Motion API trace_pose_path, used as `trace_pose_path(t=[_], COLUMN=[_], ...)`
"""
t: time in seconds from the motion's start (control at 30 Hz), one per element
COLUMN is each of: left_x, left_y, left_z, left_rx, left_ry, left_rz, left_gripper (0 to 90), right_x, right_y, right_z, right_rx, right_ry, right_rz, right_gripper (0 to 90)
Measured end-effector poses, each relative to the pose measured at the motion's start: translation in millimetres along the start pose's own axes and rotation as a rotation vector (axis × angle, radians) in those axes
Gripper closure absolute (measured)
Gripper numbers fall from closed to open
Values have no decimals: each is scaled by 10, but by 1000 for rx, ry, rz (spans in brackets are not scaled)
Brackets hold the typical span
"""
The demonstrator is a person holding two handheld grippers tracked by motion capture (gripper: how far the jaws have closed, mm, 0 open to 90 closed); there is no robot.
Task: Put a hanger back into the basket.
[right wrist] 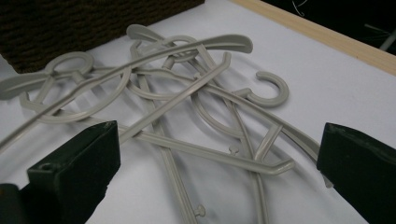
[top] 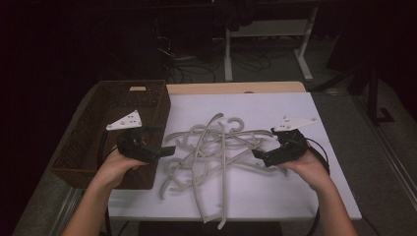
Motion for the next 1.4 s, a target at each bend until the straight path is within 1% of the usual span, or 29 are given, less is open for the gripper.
trace_pose_path(t=[0.23, 0.4, 0.5, 0.6, 0.63, 0.7, 0.77, 0.83, 0.93, 1.0, 1.07, 1.1, 1.13, 1.2, 1.23, 1.27, 1.33, 1.4], left_x=[-11, -12, 14, 46, 56, 68, 54, 63, 79, 91, 116, 116, 144, 169, 182, 203, 222, 237], left_y=[-135, -273, -368, -478, -519, -592, -673, -764, -895, -980, -1071, -1071, -1179, -1252, -1275, -1309, -1347, -1378], left_z=[-113, -205, -224, -231, -226, -213, -219, -214, -148, -91, -35, -35, 57, 132, 166, 222, 289, 376], left_rx=[12, 23, 13, 8, 0, -29, -31, -42, -64, -82, -96, -96, -127, -149, -165, -190, -214, -235], left_ry=[-5, -17, -20, -10, -10, -16, 5, -11, -2, 1, 11, 11, 20, 26, 25, 25, 27, 45], left_rz=[13, 31, 48, 67, 74, 92, 86, 105, 124, 133, 154, 154, 178, 194, 205, 224, 230, 226], left_gripper=[0, 0, 0, 0, 0, 0, 0, 0, 0, 38, 52, 61, 82, 119, 145, 150, 205, 246], right_x=[82, 149, 188, 238, 260, 297, 327, 338, 345, 365, 385, 385, 382, 377, 378, 379, 380, 376], right_y=[-24, -23, -24, -29, -32, -43, -55, -64, -70, -72, -77, -77, -79, -77, -74, -72, -64, -55], right_z=[10, 6, -7, -2, 1, 0, -1, -2, 0, 13, 16, 16, 11, 10, 8, 7, 0, -6], right_rx=[-7, -8, -3, 1, -1, -4, -3, -2, 0, -3, -2, -2, -3, -4, -6, -5, -4, -6], right_ry=[-8, -14, -17, -13, -13, -18, -17, -18, -17, -11, -6, -6, -8, -13, -12, -12, -14, -17], right_rz=[12, 16, 21, 25, 28, 30, 35, 35, 32, 34, 40, 40, 37, 33, 33, 33, 31, 25], right_gripper=[0, 0, 0, 0, 0, 0, 0, 0, 0, 0, 0, 0, 0, 0, 0, 0, 0, 0])
Point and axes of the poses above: each handheld gripper's, and its own axes: y roughly backward along the jaws, x roughly out of its underside, z roughly to its left, the point moved 8 cm from there along -y, roughly forward along the jaws, and after that the axes turned 3 degrees about x, right-handed, at the moved point
